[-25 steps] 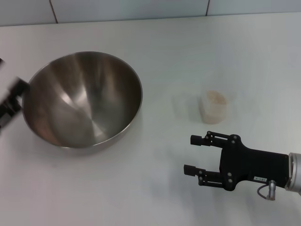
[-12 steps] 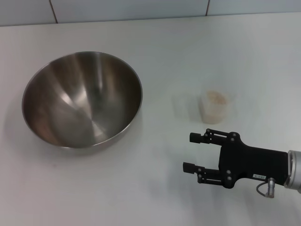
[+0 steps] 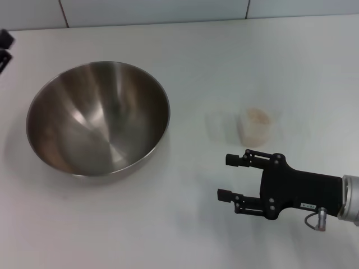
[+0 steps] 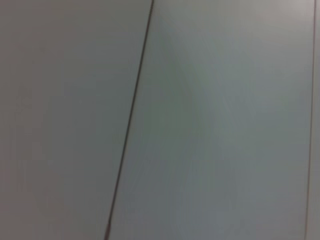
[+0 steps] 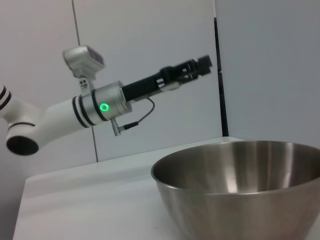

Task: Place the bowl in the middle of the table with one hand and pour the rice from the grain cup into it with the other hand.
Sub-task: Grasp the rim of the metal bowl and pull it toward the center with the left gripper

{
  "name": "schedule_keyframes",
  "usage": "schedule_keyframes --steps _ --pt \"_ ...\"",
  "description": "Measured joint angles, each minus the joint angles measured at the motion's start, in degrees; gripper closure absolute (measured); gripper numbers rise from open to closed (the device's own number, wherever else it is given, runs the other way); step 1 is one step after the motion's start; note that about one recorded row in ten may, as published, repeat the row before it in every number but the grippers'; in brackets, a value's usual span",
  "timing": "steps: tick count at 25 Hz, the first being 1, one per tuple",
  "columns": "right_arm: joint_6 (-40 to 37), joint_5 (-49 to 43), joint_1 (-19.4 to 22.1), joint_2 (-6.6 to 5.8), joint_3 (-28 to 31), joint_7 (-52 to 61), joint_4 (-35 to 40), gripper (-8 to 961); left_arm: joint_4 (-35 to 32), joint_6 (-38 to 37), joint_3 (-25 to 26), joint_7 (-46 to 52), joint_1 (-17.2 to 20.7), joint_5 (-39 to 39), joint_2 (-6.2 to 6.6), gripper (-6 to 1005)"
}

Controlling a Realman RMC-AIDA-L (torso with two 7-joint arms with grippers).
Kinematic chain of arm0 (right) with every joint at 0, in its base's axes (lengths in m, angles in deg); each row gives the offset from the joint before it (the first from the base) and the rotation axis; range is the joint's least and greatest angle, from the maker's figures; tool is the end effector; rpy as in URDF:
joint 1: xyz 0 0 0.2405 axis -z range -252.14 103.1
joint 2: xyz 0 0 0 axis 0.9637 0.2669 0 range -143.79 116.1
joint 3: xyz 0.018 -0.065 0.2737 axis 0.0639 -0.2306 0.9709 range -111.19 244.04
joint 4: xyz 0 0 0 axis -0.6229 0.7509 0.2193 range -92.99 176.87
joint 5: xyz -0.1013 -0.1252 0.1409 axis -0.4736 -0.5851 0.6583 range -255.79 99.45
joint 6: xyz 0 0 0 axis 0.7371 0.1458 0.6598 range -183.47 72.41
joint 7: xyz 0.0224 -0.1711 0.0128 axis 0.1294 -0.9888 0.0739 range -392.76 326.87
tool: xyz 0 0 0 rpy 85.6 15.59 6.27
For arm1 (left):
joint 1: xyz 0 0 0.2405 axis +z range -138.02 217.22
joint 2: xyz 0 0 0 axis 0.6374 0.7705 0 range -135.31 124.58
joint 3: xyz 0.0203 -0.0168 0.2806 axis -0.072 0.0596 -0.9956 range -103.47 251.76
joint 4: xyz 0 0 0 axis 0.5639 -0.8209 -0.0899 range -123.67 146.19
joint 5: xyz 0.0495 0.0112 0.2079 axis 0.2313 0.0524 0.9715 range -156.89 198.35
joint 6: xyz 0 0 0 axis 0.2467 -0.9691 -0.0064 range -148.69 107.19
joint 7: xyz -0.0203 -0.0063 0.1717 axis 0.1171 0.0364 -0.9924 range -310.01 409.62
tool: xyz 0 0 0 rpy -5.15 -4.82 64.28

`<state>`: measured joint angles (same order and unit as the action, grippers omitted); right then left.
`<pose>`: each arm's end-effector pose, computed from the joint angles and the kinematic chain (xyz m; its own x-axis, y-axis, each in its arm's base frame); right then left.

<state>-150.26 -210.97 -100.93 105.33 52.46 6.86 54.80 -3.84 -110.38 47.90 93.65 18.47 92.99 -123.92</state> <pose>0.3031 0.2688 -0.0903 0.7773 -0.1237 -0.6168 -0.3012 -0.9340 -0.1923 -0.3298 0.3366 0.0333 0.4957 -0.1766 0.8504 0.7208 -0.4625 -0.5162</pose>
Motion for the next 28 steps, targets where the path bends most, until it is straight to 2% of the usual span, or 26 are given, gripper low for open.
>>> schedule_keyframes --steps 2,5,9,12,15,21,27,28 --pt "0.0 0.0 -0.1 0.00 0.1 0.0 0.0 233 -7.1 7.0 -6.5 6.8 0.1 1.4 -0.12 227" --pt "0.0 0.0 -0.2 0.00 0.2 0.0 0.1 232 -11.8 11.3 -11.5 11.9 0.7 1.6 -0.10 304" --pt "0.2 0.0 -0.3 0.00 0.3 0.0 0.2 232 -21.1 19.1 -20.1 21.7 2.7 3.4 0.07 336" --pt "0.4 0.1 -0.5 0.00 0.4 0.0 0.2 232 -27.8 23.8 -24.1 28.3 4.3 7.3 0.09 351" --pt "1.0 0.1 -0.7 0.00 0.4 0.0 0.1 232 -33.1 27.3 -26.5 34.0 5.6 11.6 0.04 347" --pt "1.7 0.2 -0.7 0.00 0.4 0.0 -0.1 232 -37.3 28.5 -27.2 41.9 6.1 19.5 0.19 339" --pt "1.7 0.8 -0.8 0.00 0.5 0.0 -0.1 234 -40.3 25.8 -27.1 50.1 6.1 27.3 0.38 207" --pt "1.7 0.8 -0.8 0.00 0.5 0.0 -0.1 234 -40.5 25.5 -27.0 51.0 6.0 28.1 0.39 210"
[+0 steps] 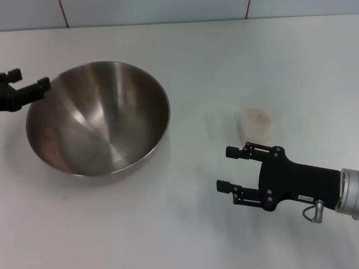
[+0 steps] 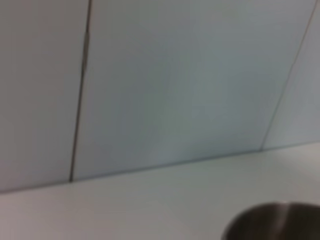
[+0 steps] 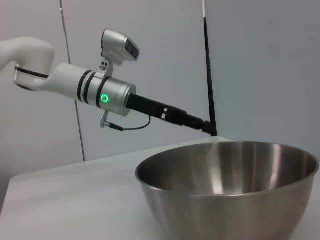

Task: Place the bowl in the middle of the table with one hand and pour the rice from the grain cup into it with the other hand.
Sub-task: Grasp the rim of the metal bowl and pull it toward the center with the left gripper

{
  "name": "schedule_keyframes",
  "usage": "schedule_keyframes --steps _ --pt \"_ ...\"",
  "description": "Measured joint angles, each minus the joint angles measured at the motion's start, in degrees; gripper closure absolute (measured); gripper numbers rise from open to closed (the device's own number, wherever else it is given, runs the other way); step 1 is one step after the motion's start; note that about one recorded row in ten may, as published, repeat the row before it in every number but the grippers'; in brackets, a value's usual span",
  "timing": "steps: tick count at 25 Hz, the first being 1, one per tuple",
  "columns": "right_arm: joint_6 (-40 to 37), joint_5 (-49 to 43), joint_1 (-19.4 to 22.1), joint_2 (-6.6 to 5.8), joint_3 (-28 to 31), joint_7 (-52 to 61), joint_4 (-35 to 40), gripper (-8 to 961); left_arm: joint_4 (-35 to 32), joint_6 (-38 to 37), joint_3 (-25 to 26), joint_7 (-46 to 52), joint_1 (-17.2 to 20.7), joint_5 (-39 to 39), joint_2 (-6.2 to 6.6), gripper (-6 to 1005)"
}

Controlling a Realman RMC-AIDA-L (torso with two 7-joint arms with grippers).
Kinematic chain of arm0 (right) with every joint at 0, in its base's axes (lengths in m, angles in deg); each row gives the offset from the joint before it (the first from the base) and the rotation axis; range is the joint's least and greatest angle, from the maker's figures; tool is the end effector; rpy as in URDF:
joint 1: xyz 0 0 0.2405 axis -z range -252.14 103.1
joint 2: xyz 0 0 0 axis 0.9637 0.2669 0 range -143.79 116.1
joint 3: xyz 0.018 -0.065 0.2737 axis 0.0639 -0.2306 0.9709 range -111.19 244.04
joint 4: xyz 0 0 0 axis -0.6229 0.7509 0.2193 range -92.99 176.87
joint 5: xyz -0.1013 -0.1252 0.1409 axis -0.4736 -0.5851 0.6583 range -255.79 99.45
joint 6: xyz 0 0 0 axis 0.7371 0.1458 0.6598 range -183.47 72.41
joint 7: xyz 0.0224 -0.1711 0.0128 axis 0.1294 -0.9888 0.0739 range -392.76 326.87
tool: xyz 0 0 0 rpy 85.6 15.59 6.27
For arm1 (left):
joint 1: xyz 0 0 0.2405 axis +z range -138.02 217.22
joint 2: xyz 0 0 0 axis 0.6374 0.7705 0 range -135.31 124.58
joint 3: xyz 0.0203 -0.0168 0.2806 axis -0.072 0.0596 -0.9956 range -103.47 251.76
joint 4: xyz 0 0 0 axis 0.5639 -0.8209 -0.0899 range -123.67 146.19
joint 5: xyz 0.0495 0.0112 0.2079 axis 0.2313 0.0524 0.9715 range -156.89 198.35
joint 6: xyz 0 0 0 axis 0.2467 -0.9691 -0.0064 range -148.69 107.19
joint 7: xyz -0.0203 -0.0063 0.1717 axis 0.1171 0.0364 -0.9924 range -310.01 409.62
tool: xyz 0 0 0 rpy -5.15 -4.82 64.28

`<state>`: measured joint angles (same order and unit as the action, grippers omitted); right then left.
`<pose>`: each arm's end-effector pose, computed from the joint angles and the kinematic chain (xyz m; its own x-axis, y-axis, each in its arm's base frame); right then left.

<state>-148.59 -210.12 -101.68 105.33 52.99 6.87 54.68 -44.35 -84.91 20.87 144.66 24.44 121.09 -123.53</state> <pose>0.3026 0.2781 -0.0900 0.7823 -0.1173 -0.6117 -0.3104 -0.9249 -0.2197 -0.3327 0.3702 0.0287 0.6918 0.4162 0.5901 0.7118 -0.5309 -0.4600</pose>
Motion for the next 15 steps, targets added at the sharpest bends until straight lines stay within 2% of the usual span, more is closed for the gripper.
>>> schedule_keyframes --steps 5,12,13,15 --pt "0.0 0.0 0.0 0.00 0.0 0.0 0.0 234 -1.3 -0.6 0.2 6.0 -1.3 7.3 0.04 215" --pt "0.0 0.0 0.0 0.00 0.0 0.0 0.0 233 -2.4 -1.1 -0.1 9.1 -2.1 11.4 0.03 217" --pt "0.0 0.0 0.0 0.00 0.0 0.0 0.0 233 -2.5 -1.4 -0.1 11.6 -3.0 14.6 0.05 218" --pt "0.0 0.0 0.0 0.00 0.0 0.0 0.0 233 -2.5 -1.7 0.1 13.0 -3.6 16.2 0.05 218"
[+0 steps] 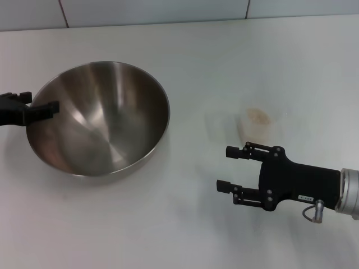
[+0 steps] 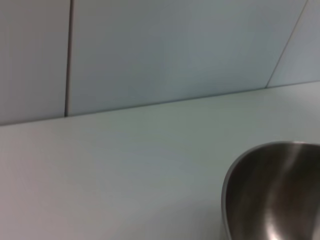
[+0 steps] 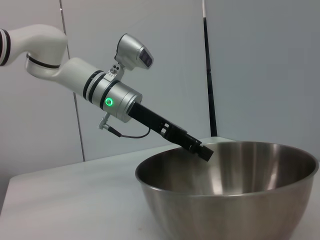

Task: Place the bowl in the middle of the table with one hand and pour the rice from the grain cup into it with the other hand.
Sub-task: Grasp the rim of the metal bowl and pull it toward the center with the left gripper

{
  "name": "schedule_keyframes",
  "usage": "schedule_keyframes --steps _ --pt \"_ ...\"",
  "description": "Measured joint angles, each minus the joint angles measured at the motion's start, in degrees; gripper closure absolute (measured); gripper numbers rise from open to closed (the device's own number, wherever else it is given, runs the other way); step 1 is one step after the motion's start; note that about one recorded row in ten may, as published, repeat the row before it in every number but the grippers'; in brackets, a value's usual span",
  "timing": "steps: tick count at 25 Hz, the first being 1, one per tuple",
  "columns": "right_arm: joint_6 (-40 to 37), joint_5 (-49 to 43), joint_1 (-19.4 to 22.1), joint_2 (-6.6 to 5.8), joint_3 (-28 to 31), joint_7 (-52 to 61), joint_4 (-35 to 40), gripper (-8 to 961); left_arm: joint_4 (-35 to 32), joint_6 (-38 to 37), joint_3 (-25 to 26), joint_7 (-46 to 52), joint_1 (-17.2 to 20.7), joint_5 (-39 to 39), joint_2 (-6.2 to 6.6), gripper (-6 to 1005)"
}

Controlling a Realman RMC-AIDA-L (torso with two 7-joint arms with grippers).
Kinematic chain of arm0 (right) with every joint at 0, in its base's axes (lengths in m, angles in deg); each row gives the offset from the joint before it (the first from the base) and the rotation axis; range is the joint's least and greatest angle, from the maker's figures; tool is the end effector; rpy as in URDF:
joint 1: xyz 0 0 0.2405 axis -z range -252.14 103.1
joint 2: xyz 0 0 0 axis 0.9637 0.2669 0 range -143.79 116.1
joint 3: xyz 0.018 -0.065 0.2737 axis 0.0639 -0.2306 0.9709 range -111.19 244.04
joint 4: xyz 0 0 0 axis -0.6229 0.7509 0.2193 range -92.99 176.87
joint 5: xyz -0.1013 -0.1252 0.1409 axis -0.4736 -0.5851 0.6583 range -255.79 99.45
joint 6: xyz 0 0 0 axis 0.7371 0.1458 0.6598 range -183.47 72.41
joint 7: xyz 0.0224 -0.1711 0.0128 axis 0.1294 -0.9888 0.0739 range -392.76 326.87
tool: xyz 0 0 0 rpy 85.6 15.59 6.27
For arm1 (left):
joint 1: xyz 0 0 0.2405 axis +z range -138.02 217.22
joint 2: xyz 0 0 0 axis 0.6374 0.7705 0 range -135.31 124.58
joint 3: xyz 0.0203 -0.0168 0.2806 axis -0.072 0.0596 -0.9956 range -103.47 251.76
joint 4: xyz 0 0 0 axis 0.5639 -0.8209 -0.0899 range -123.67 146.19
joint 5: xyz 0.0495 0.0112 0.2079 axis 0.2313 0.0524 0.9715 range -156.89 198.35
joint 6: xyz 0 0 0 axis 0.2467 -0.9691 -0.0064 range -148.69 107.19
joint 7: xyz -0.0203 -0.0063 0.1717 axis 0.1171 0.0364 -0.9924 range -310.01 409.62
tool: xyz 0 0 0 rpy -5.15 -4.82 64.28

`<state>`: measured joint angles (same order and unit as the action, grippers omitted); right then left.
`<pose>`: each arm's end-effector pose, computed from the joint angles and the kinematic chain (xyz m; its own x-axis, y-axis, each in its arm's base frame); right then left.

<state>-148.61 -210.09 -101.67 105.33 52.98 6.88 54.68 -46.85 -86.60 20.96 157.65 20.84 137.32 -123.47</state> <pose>0.3026 0.2781 -0.0900 0.7820 -0.1174 -0.6121 -0.3107 -0.9248 -0.2196 -0.3356 0.3762 0.0170 0.6855 0.5719 0.4505 0.7277 -0.5189 -0.4485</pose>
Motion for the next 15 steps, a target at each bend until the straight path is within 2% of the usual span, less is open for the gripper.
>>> schedule_keyframes --steps 15 --pt "0.0 0.0 0.1 0.00 -0.1 0.0 0.3 232 -0.7 -1.5 0.1 2.3 -0.3 1.2 -0.01 224"
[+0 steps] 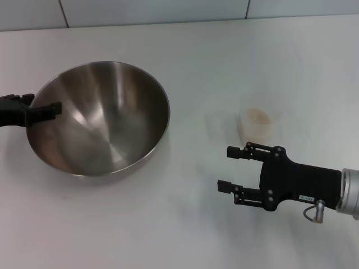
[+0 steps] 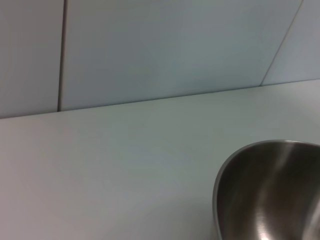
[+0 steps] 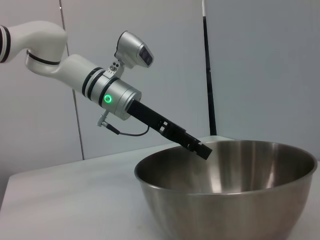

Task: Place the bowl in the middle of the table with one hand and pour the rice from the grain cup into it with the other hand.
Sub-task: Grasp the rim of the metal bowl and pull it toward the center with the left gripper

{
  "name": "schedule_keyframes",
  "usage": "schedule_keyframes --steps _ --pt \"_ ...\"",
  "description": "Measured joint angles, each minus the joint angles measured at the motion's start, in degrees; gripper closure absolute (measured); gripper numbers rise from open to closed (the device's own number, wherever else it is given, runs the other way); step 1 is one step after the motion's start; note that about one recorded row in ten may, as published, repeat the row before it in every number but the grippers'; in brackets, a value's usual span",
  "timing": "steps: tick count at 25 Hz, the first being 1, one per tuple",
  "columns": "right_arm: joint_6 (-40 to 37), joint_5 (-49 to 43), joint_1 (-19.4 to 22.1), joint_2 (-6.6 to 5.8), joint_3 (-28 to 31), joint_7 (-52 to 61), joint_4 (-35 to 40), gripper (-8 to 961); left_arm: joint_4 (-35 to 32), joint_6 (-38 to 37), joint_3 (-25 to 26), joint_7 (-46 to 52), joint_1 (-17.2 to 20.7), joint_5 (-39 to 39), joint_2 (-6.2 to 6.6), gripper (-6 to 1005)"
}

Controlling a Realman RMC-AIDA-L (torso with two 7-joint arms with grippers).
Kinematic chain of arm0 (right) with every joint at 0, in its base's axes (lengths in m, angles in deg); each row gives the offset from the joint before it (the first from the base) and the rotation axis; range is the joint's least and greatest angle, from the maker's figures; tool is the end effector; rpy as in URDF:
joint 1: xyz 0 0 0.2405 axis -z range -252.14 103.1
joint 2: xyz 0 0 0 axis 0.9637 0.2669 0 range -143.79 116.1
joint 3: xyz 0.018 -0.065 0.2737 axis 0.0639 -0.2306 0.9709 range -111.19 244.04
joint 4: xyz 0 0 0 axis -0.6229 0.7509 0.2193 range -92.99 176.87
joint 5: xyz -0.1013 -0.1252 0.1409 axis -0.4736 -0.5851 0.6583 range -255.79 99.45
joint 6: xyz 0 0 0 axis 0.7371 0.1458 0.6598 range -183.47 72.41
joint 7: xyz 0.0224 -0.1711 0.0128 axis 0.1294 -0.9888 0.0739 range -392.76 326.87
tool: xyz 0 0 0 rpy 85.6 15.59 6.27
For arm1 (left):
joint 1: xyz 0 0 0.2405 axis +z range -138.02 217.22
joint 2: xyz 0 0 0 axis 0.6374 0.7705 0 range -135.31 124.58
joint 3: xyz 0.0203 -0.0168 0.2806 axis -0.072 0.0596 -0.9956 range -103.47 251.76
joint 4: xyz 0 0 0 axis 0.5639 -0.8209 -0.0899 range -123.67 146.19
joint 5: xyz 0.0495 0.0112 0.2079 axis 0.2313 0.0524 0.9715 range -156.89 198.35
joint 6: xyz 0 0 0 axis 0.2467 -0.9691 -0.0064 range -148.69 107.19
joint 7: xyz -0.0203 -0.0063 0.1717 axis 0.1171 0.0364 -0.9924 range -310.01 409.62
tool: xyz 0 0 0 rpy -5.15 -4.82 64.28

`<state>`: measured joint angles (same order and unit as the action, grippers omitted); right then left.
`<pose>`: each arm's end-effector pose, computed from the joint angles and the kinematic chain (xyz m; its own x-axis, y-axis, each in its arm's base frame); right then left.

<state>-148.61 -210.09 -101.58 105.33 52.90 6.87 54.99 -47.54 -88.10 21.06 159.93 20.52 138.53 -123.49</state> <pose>0.3037 0.2781 -0.0893 0.7851 -0.1159 -0.6084 -0.3093 -0.9245 -0.2230 -0.3324 0.3752 0.0162 0.6716 0.5924 0.4449 0.7405 -0.5184 -0.4276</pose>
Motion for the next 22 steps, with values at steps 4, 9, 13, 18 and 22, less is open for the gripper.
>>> schedule_keyframes --steps 4,9,13,18,22 --pt "0.0 0.0 0.0 0.00 0.0 0.0 0.1 233 0.0 0.0 0.1 0.3 -0.3 1.1 0.00 226" --pt "0.0 0.0 0.0 -0.06 0.0 0.0 0.0 234 -0.8 -0.3 0.1 0.1 -0.5 1.6 -0.03 288" --pt "0.0 0.0 0.0 -0.09 0.1 0.0 0.1 234 -1.0 -0.3 -0.1 0.0 -0.6 1.6 -0.08 409" --pt "0.0 0.0 0.0 -0.09 0.1 0.0 0.1 233 -1.0 -0.2 -0.3 0.3 -1.1 2.2 -0.07 636" --pt "0.0 0.0 0.0 -0.09 0.1 0.0 0.1 233 -1.0 -0.2 0.0 0.6 -1.6 3.5 -0.07 712"
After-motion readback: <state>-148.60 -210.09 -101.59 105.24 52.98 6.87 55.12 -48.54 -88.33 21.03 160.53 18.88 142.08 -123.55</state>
